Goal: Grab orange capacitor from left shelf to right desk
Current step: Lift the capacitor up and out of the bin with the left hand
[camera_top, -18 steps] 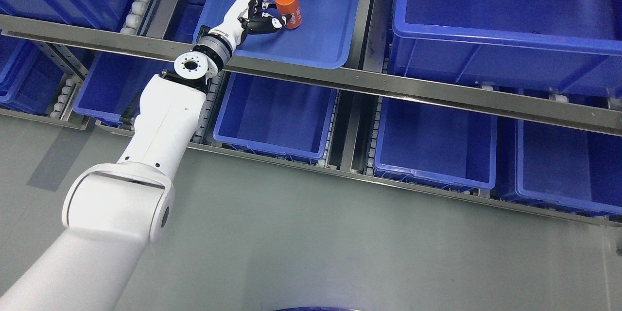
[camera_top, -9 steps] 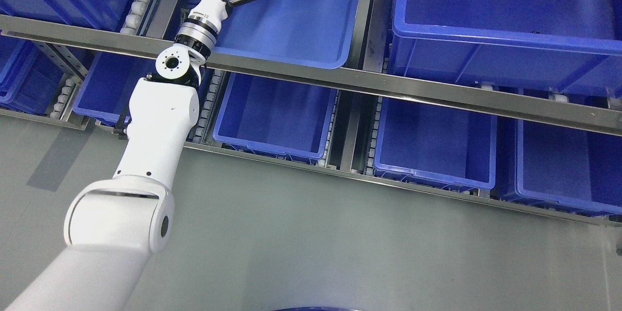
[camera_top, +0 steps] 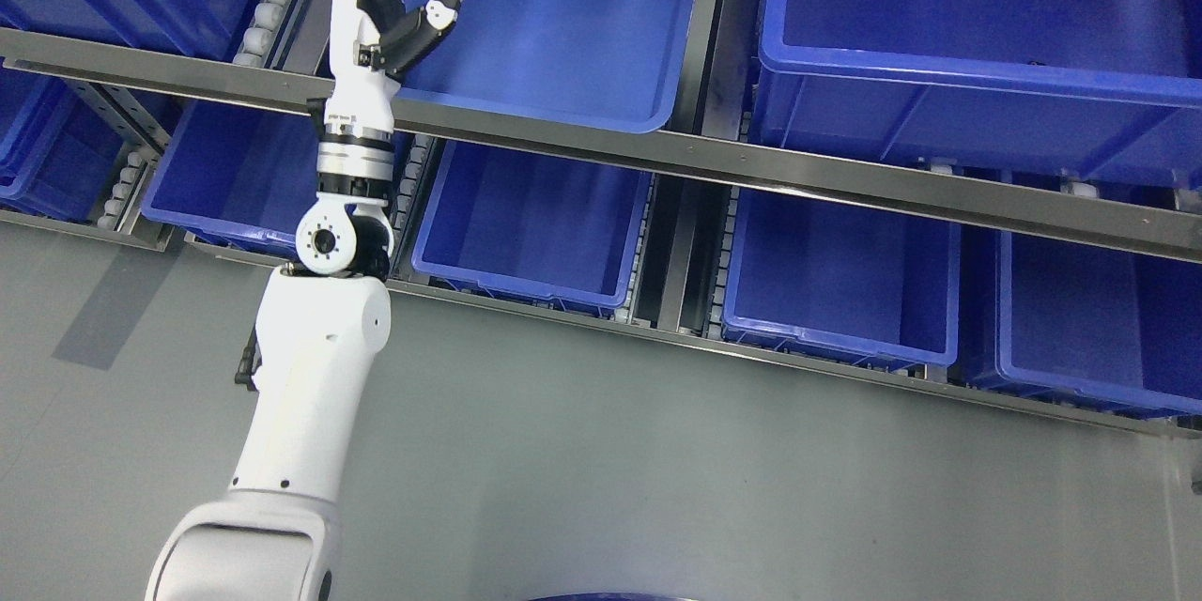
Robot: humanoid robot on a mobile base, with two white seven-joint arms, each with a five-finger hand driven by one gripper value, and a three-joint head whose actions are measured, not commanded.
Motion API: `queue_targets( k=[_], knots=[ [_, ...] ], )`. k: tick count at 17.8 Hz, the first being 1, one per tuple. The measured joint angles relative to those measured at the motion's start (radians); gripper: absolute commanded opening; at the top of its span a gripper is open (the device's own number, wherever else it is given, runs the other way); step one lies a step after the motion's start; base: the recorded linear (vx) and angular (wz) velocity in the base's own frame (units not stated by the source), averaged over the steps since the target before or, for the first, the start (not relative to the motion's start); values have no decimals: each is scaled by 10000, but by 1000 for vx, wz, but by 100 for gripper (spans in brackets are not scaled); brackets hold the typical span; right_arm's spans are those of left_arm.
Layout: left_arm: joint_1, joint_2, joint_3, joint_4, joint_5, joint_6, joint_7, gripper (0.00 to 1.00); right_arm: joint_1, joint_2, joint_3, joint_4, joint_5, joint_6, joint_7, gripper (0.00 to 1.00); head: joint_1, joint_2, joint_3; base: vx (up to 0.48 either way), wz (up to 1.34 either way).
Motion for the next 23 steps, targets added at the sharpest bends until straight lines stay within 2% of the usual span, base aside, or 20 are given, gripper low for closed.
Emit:
queue_targets(
  k=[3,8,18,23],
  knots=[
    [842,0,-321,-846,125,-455,17,4,0,0,0,0,0,24,0,100,0,0,0,0,0],
    [1684,0,-511,-2089,219,-358,17,3,0,0,0,0,0,14,0,100,0,0,0,0,0],
    [2982,0,194,-3716,261,122,18,4,0,0,0,0,0,-20,0,100,0,0,0,0,0],
    [3664,0,415,-4448,265,-23,-23,4,0,0,0,0,0,-22,0,100,0,0,0,0,0]
  ],
)
